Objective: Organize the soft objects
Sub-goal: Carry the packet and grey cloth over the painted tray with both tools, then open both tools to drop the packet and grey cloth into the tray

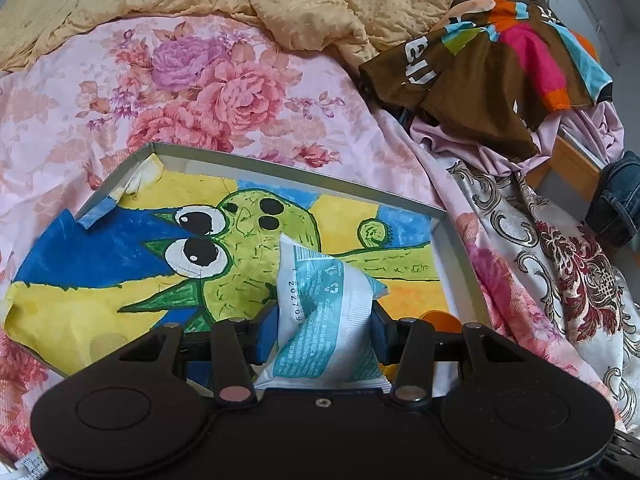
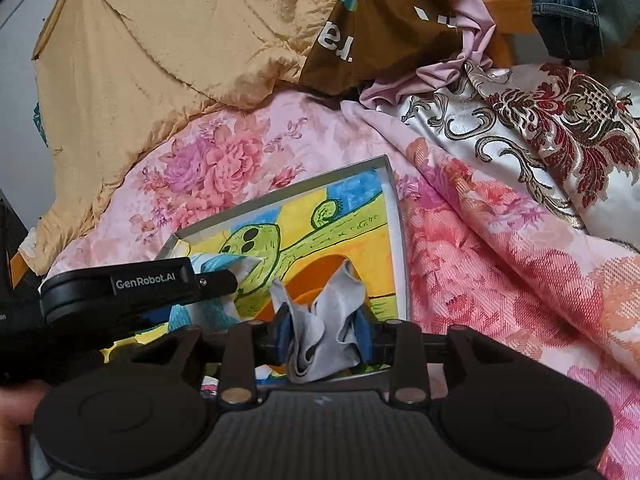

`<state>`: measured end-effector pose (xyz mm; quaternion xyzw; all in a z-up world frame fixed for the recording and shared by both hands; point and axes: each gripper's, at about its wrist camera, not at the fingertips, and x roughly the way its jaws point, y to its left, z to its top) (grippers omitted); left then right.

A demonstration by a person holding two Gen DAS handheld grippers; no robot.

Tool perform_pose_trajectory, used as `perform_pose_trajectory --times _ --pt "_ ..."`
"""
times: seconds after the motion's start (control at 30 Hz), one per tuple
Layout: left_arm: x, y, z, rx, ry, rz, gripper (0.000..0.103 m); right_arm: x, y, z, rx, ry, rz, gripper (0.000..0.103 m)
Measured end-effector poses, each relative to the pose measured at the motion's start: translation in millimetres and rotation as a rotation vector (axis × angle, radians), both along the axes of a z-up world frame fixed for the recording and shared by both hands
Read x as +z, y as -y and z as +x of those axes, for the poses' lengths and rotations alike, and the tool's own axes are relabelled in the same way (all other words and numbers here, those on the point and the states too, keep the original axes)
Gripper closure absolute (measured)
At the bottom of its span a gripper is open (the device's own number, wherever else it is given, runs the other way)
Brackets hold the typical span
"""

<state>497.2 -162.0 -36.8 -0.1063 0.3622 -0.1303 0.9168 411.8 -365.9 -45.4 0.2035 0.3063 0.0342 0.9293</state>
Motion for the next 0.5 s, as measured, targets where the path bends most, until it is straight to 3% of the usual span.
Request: perform_pose_trajectory --times 0.3,0.5 --pt "-2.4 -3.5 1.4 0.014 -0.024 -0.016 0.052 0.2 5.5 -0.4 -0.019 0.006 0.024 0.040" --pt "-1.7 -6.1 -1.3 0.011 -0.021 -0.034 0.042 2.1 4.6 -1.8 -0.006 0.019 0.025 0.028"
